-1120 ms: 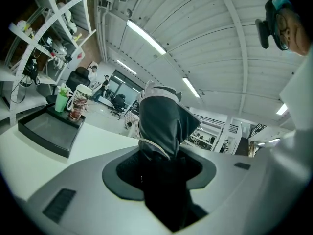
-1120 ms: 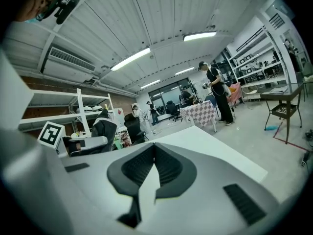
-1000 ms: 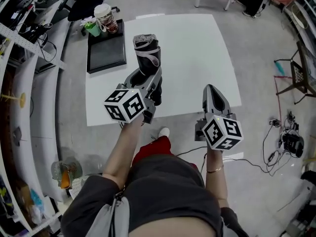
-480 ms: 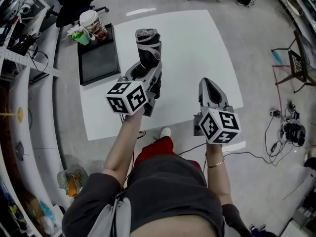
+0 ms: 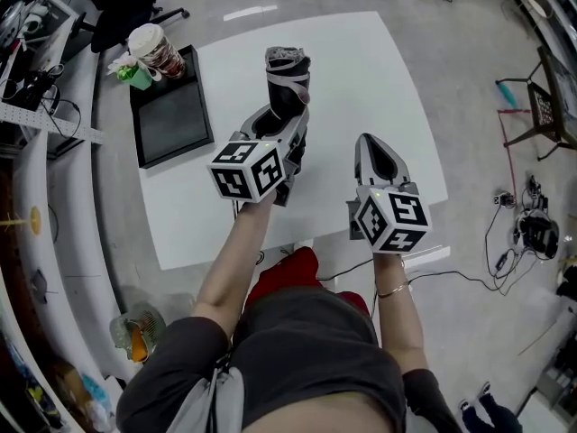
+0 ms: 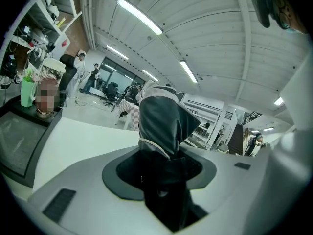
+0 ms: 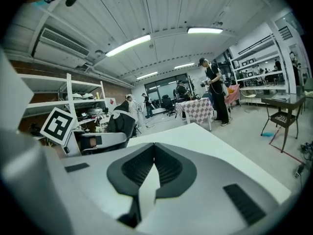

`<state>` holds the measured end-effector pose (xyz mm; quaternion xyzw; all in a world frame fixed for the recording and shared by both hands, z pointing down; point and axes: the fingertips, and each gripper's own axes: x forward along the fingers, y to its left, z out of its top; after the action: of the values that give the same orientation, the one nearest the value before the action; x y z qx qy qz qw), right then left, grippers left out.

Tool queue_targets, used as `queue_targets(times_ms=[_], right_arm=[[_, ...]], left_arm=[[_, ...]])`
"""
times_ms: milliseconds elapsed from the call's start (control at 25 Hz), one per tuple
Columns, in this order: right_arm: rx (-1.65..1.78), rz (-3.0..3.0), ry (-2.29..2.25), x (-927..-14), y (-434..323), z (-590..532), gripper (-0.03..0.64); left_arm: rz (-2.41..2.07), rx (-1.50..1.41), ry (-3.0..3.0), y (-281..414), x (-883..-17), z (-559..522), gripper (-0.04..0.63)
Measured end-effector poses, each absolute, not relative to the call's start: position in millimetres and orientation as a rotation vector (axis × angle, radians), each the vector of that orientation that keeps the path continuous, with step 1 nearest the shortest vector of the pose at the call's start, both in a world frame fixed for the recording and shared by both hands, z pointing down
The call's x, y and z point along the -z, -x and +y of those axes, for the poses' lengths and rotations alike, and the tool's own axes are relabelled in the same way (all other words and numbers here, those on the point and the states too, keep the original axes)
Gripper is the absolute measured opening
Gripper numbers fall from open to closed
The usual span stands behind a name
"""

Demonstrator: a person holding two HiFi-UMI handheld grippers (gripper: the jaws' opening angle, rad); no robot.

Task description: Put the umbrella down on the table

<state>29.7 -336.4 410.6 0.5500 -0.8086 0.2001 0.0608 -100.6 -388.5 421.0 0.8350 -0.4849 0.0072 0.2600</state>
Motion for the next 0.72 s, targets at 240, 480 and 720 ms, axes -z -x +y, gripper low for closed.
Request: queue_targets(times_ms=[240,480,720], right_arm=[[-0.637,-2.431,-1.658,-424,-25,-354,0.018],[-0.664,-2.415,-1.645,-437,-19,-364,0.018],[-0.705,-2.399,-1.650,-449,-20,-372,0.018]], left_arm=[[-1.300,-0.059,-2.247,91,-440,-404,0.186],[-1.280,-0.088,-2.227,85,-461,-416,0.186],[-1.261,-0.120,-2.216,76,-477,-424,0.186]])
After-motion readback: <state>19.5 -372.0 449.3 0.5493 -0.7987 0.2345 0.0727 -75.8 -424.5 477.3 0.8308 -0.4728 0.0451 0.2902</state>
